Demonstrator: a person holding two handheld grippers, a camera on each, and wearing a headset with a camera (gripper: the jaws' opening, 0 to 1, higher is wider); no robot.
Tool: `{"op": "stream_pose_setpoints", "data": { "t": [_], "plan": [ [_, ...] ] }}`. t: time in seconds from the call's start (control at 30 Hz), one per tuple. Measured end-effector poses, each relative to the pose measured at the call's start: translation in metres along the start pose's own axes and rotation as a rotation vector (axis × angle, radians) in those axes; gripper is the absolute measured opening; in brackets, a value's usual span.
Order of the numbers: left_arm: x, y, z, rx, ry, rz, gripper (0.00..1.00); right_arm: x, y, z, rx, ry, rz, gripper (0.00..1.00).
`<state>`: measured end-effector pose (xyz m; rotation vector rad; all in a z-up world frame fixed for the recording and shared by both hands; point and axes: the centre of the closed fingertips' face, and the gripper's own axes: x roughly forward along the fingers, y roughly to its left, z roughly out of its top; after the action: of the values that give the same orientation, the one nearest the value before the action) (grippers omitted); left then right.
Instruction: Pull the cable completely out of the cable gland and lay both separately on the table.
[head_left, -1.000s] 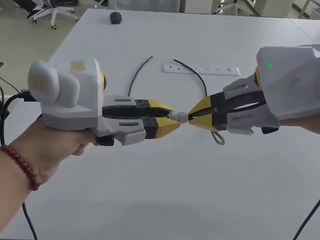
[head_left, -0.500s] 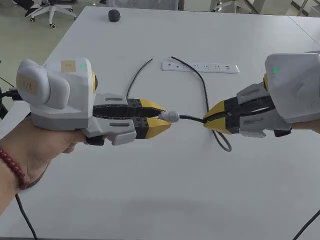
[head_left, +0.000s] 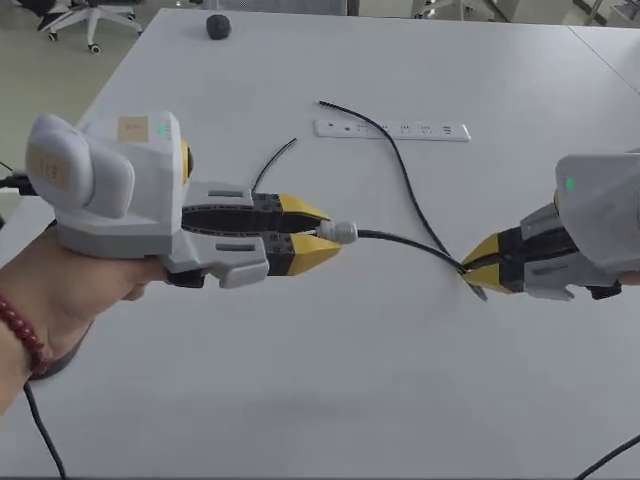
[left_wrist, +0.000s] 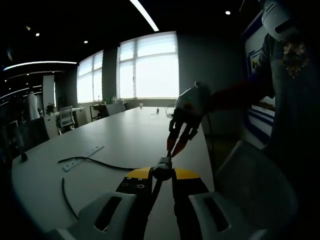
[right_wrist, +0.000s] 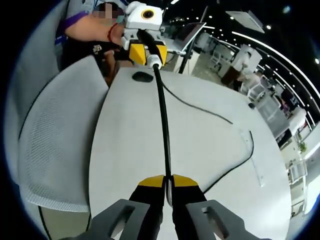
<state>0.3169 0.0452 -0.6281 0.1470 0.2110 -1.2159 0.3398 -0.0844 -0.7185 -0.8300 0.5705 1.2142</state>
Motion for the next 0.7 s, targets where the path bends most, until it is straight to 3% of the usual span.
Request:
{"op": "stream_pose_setpoints", "data": {
  "t": [0.13, 0.3, 0.53, 0.7],
  "plan": [
    [-0.001, 0.001, 0.003, 0.002, -0.009, 0.003, 0.16, 0.001, -0.003, -0.024, 0.039, 0.045, -0.018, 0.00],
    [-0.001, 0.002, 0.006, 0.014, -0.016, 0.001, 0.16, 0.001, -0.004, -0.048, 0.114, 0.062, -0.034, 0.00],
    [0.003, -0.002, 0.005, 0.022, -0.014, -0.004, 0.16, 0.006, -0.005, -0.065, 0.152, 0.088, -0.057, 0.00],
    [0.008, -0.006, -0.001, 0.025, 0.002, -0.012, 0.16, 0.015, 0.002, -0.071, 0.158, 0.100, -0.040, 0.00]
  ]
}}
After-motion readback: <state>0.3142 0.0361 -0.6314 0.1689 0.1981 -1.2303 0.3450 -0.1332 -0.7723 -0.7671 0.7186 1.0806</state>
